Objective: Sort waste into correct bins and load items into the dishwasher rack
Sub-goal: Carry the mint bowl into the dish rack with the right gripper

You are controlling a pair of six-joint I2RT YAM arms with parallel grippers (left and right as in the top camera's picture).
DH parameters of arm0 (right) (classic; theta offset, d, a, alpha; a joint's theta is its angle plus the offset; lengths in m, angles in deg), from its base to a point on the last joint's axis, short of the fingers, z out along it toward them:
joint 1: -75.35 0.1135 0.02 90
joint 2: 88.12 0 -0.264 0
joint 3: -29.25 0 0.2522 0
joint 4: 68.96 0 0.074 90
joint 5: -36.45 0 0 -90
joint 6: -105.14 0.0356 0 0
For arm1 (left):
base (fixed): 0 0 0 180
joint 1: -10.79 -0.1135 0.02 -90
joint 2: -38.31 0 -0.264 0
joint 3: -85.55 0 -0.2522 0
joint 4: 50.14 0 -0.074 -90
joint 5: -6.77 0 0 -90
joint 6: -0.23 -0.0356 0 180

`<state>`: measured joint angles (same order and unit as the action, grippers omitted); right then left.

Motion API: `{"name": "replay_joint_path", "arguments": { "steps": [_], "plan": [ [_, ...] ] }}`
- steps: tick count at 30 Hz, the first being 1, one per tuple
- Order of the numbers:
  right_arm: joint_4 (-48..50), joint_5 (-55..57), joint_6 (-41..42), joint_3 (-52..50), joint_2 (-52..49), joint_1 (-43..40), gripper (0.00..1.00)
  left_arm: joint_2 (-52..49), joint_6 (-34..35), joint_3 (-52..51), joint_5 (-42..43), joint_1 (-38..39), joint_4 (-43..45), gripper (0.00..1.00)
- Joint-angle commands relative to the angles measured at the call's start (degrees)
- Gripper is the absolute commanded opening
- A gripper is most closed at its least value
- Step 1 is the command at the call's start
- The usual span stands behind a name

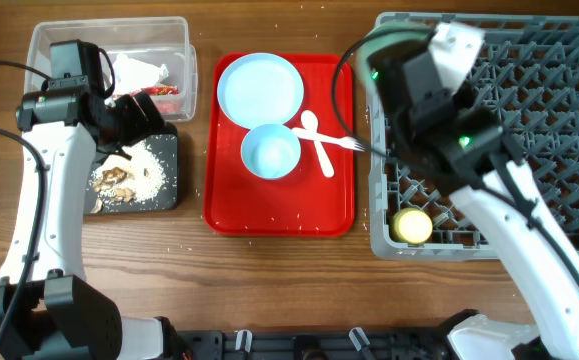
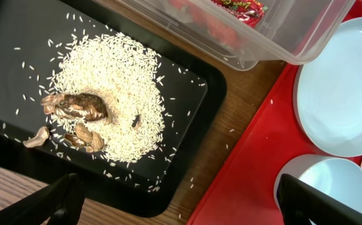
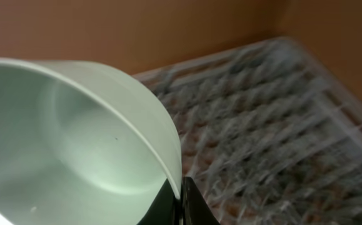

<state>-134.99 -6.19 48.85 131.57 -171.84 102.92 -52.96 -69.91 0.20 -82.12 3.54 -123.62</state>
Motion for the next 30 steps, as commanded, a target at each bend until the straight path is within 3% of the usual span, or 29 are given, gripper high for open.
{"name": "replay_joint_path", "arguments": {
  "steps": [1, 8, 11, 17, 30],
  "plan": [
    [7.9, 10.5, -8.3, 0.2, -7.0, -6.1, 0.04, 0.5, 0.0, -0.3, -0.7, -0.4, 0.2, 1.0],
    [38.0, 15.6, -35.8, 0.2, -23.8, -11.5, 0.04, 0.5, 0.0, -0.3, -0.7, -0.4, 0.2, 1.0],
    [44.2, 16.2, -43.4, 0.2, -27.9, -11.5, 0.04, 0.5, 0.0, -0.3, -0.7, -0.4, 0.2, 1.0],
    [44.7, 16.0, -44.2, 0.2, -33.0, -11.3, 0.04, 0.5, 0.0, -0.3, -0.7, -0.4, 0.2, 1.0],
    [34.6, 9.1, -41.3, 0.2, -34.2, -10.6, 0.05, 0.5, 0.0, -0.3, -0.7, -0.4, 0.2, 1.0]
  ]
}}
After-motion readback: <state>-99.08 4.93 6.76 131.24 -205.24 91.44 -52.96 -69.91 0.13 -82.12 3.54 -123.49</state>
